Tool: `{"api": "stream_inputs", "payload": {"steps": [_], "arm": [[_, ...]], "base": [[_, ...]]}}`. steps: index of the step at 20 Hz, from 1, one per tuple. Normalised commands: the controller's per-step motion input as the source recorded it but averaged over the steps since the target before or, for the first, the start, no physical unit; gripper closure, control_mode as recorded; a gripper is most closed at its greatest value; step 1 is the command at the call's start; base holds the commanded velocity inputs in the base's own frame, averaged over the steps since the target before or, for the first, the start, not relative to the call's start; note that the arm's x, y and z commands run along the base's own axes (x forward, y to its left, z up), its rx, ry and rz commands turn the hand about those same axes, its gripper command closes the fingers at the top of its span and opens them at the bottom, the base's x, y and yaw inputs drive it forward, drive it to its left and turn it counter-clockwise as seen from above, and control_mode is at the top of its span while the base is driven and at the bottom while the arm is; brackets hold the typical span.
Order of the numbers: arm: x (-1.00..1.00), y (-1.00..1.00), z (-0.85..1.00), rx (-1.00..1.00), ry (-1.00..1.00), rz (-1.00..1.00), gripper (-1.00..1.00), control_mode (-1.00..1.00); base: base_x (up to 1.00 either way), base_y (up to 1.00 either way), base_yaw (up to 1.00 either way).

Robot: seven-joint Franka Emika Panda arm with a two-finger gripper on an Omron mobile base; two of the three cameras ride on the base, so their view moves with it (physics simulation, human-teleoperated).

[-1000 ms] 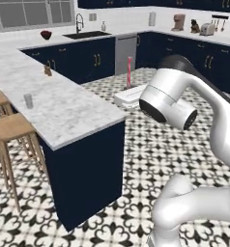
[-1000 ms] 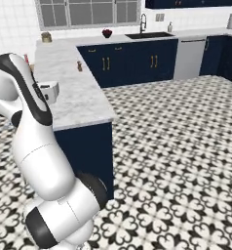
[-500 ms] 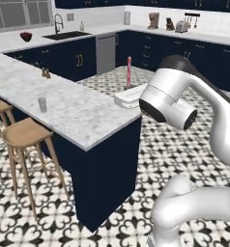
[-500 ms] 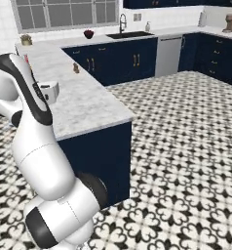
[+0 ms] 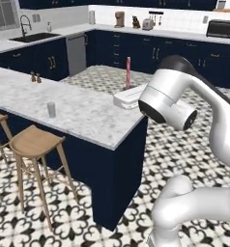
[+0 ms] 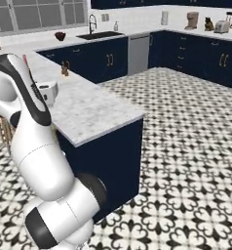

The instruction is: Take a straw from the drawer in front and place it inside the glass cup on the dining counter.

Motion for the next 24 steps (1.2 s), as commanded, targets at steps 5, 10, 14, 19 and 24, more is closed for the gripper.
{"api": "stream_inputs", "payload": {"steps": [5, 10, 14, 19, 24], "arm": [[0.0, 0.0, 0.0, 0.0, 0.0, 0.0, 1.0, 1.0], [0.0, 0.0, 0.0, 0.0, 0.0, 0.0, 1.0, 1.0], [0.0, 0.0, 0.0, 0.0, 0.0, 0.0, 1.0, 1.0], [0.0, 0.0, 0.0, 0.0, 0.0, 0.0, 1.0, 1.0], [0.0, 0.0, 0.0, 0.0, 0.0, 0.0, 1.0, 1.0]], "base": [[0.0, 1.0, -0.42], [0.0, 1.0, -0.42], [0.0, 1.0, -0.41], [0.0, 1.0, -0.41], [0.0, 1.0, -0.42]]}}
